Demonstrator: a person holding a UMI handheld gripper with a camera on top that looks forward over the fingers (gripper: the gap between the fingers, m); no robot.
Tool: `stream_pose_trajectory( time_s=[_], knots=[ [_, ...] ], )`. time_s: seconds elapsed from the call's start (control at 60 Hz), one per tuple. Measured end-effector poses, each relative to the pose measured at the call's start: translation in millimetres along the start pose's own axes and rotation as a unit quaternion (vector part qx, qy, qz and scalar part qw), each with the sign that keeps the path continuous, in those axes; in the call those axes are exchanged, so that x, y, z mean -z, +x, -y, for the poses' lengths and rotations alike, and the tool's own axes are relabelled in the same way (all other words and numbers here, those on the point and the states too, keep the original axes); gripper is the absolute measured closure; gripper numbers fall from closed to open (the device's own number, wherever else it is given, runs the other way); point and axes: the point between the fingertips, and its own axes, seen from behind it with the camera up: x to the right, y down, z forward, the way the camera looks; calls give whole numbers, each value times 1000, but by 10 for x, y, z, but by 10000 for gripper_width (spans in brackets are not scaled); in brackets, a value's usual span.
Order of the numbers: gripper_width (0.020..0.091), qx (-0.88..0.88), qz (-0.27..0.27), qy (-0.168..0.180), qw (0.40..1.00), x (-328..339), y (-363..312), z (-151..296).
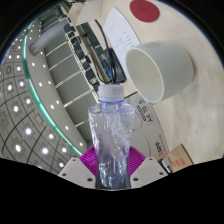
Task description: Pour water
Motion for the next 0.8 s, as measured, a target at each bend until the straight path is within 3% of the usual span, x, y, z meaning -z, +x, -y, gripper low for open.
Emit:
stream_pose_trajectory(
  time_s=[0.2, 0.333, 0.517, 0.633, 0.8],
  knots=[
    [760, 281, -28, 2, 959, 113, -505, 14],
    [760, 472, -26, 39, 881, 291, -1176, 250],
    [762, 679, -57, 106, 724, 626, -1828, 762],
    [761, 756, -95, 137, 633, 751, -1868, 1232],
    [760, 801, -172, 135, 557, 823, -1295, 2074]
  ],
)
